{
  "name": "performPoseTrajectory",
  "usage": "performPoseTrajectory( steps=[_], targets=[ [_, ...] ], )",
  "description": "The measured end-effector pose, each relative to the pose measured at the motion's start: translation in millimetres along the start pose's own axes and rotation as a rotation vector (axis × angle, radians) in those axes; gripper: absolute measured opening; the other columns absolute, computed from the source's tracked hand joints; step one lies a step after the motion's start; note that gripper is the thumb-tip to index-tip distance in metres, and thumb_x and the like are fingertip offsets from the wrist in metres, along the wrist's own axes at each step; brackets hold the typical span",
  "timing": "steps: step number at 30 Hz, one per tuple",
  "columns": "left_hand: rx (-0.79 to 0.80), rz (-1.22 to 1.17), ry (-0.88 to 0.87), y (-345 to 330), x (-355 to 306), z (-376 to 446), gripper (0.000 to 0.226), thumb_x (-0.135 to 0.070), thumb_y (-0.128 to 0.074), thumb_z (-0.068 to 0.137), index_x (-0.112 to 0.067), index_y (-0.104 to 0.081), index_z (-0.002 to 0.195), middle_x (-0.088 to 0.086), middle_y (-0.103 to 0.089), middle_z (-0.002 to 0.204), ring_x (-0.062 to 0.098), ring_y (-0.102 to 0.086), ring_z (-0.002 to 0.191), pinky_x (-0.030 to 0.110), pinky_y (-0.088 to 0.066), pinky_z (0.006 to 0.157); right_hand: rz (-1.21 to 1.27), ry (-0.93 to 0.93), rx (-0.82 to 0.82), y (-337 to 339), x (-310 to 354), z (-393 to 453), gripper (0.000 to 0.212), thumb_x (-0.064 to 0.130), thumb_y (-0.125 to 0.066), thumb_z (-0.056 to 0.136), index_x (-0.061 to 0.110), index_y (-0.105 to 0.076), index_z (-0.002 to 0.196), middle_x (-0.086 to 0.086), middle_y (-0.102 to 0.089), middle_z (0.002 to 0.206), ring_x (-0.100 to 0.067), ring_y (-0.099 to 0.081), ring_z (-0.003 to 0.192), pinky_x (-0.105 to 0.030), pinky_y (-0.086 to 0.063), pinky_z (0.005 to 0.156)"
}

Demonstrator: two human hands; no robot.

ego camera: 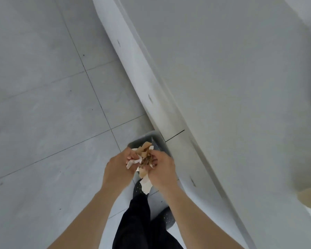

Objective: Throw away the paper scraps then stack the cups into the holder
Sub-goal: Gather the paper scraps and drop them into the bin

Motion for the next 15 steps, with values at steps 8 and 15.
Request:
performPoseTrajectory(
  steps=[8, 15],
  targets=[
    [0.063, 0.010, 0.066, -90, 88, 74, 0.029, -0.016, -0.073, 0.086, -0.039, -0.056, 0.080, -0.014, -0.069, 0.086, 0.014, -0.066, 0.080, 0.031, -0.054, 0.067, -0.043, -0.107, 0.044, -79, -80, 71, 0.015, 0.011, -0.073, 0.085, 0.016, -0.073, 0.099, 0.002, -0.074, 0.092, -0.015, -0.068, 0.085, -0.032, -0.059, 0.080],
    [0.102, 0.010, 0.047, -129, 118, 119, 0.030, -0.023, -0.076, 0.086, -0.043, -0.053, 0.085, -0.013, -0.068, 0.094, 0.019, -0.068, 0.088, 0.040, -0.057, 0.078, -0.034, -0.165, 0.050, -119, -122, 110, 0.031, 0.020, -0.072, 0.085, 0.023, -0.070, 0.116, 0.002, -0.073, 0.105, -0.018, -0.069, 0.096, -0.040, -0.059, 0.089]
  ],
)
Point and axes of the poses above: each hand's wrist, its own z-axis towards the middle knuckle, its own y-axis out of the back of the hand, x = y × z, the point moved 9 cm from there along z, towards the middle knuckle
